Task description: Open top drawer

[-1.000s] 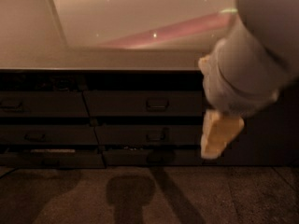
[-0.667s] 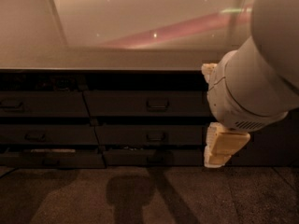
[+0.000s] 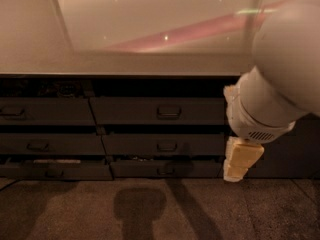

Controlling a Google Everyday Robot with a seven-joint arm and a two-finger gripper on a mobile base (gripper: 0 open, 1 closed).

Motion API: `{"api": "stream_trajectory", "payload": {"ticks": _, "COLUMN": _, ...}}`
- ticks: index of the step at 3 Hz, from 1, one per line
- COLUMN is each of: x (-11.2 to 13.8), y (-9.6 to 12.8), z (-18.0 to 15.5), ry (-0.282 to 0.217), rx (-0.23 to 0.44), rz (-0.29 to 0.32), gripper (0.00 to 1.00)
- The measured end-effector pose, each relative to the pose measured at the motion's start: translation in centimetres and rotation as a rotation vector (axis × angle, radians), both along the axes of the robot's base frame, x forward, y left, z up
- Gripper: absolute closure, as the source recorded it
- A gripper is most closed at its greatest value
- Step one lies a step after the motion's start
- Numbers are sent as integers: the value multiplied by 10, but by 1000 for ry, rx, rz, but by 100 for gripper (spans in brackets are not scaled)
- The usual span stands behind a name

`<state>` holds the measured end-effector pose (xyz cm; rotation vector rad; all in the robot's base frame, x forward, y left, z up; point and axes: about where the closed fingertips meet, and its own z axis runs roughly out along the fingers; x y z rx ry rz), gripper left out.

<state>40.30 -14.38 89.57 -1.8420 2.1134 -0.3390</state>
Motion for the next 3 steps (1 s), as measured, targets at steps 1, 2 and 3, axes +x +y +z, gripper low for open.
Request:
{"api": "stream_trajectory", "payload": {"ticks": 1, "x": 33, "y": -42, "z": -77, "ry": 151, "rx": 14, "rz": -110, "gripper": 0}}
{"api": "stream_trajectory", "payload": {"ticks": 2, "x": 56, "y": -68, "z": -137, "ry": 226, "rx": 23, "rz": -171, "gripper": 0}}
{"api": "stream_trajectory", "payload": {"ticks": 3, "x": 56, "y": -68, "z": -137, "ry": 226, "rx": 23, "rz": -171, "gripper": 0}}
